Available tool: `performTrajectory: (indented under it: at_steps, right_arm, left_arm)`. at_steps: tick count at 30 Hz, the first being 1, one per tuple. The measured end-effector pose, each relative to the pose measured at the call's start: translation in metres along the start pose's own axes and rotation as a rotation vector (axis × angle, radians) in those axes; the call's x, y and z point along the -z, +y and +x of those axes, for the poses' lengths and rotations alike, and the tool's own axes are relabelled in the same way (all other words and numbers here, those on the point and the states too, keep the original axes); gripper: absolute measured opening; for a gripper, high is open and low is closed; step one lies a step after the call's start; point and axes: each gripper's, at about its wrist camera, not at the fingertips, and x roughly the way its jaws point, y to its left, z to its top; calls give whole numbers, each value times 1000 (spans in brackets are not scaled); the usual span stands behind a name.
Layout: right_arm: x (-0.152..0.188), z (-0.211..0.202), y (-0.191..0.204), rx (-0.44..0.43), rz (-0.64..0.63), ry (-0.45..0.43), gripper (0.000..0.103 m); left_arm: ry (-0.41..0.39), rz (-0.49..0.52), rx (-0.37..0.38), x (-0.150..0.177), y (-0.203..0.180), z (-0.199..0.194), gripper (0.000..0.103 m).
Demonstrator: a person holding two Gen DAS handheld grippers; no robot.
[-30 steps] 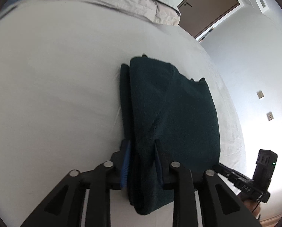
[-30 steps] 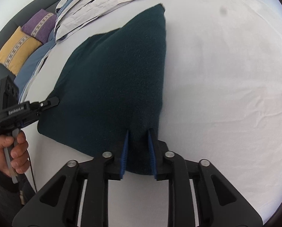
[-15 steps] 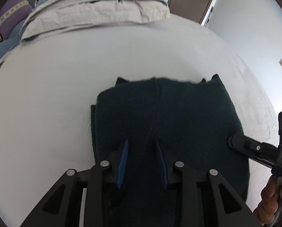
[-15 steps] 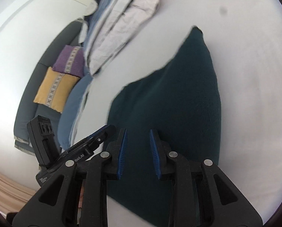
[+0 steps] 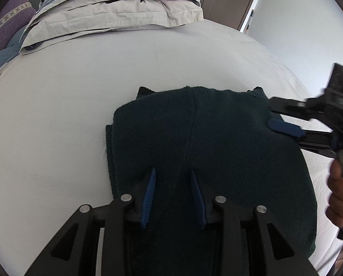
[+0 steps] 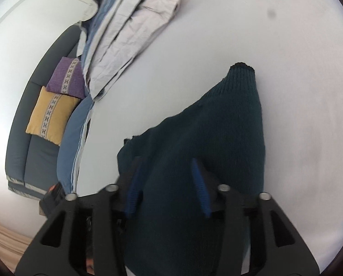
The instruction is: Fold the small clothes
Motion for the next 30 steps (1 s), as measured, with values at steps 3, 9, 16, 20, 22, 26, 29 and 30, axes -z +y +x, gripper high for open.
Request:
performTrajectory:
  at_steps: [3,9,16,20,22,26,29,30]
  right_arm:
    - [-9,8,-22,-15,55,-12,40]
    - [-10,3,-31,-28,18,-57,29]
    - [45,-67,5,-144,-123,-97,37]
    - [97,-70,18,-198,-217,6,46]
    - [123,-58,7,-165,-232,83,52]
    - [153,-60,-21,-189,-220,83,51]
    - [160,-77,-27,-181,-196,77,51]
    - [162,-85,-27,-162,-195,68,51]
  left_arm:
    - [-1,0,5,-1,1,1,36]
    - [-12,2,11,2,1,0,36]
    - [-20,14,-1,3,-2,1,36]
    - [-23,13,-5,4,-3,0,36]
    - [-24,12,-6,4,-3,0,36]
    - [-28,13,-6,5,-2,0,36]
    - [-31,11,-5,5,-2,-1,36]
    - [-34,6,0,5,-1,-2,36]
